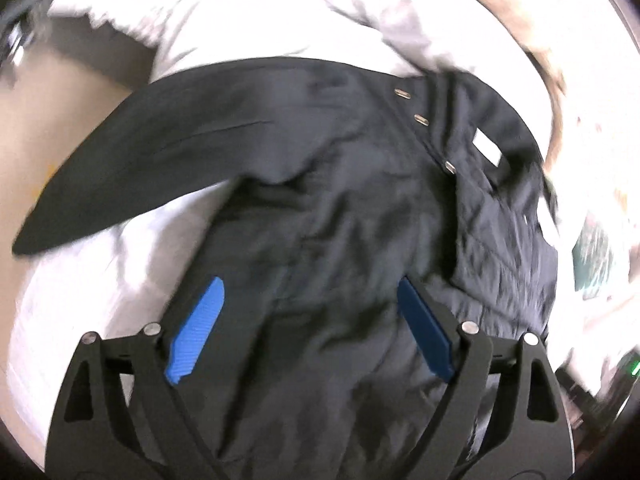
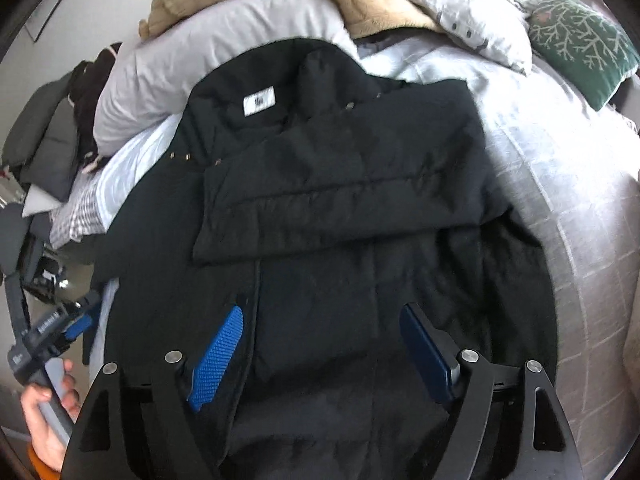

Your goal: Fold large clothes

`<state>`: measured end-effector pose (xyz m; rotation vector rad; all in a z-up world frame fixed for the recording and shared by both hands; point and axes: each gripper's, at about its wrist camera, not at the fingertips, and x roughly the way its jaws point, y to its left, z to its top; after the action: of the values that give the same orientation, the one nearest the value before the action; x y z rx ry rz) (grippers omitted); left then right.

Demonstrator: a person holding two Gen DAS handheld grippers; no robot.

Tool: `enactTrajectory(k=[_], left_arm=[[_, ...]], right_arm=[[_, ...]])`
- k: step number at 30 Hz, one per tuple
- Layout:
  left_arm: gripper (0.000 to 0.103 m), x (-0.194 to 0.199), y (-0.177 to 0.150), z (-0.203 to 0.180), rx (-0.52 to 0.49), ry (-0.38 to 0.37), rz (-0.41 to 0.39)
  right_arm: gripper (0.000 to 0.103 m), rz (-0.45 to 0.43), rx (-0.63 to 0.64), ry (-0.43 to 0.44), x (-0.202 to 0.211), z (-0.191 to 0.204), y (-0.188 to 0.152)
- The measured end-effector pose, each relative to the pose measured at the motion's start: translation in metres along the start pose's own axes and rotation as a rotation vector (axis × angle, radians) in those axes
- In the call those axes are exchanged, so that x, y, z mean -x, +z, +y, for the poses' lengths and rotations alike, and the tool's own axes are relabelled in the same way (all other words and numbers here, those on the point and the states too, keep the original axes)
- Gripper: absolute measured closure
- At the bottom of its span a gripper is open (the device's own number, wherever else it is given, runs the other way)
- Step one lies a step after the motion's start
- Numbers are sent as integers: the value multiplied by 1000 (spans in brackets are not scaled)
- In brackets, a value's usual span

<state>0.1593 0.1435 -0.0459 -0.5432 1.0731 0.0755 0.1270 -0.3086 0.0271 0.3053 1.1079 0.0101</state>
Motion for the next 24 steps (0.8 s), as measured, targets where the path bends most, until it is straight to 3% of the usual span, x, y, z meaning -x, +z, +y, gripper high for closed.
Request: enactTrajectory(k=[7, 14, 17, 20, 22, 24], left_arm=[[14, -19, 12, 86, 423, -169, -7], [17, -40, 20, 120, 626, -242, -147], [31, -55, 18, 147, 780, -289, -189], [57, -56, 17, 169, 868, -314, -270], [75, -49, 23, 176, 860, -307, -306], [82, -32, 33, 174, 793, -287, -367]], right_arm=[[20, 26, -37, -16, -19, -2, 1], [20, 39, -69, -15, -24, -8, -1], [20, 47, -72, -20, -26, -9, -1], [20, 52, -78, -11, -27, -10, -2], [20, 51, -80, -10, -27, -10, -3], [20, 49, -80, -13, -26, -12, -3]])
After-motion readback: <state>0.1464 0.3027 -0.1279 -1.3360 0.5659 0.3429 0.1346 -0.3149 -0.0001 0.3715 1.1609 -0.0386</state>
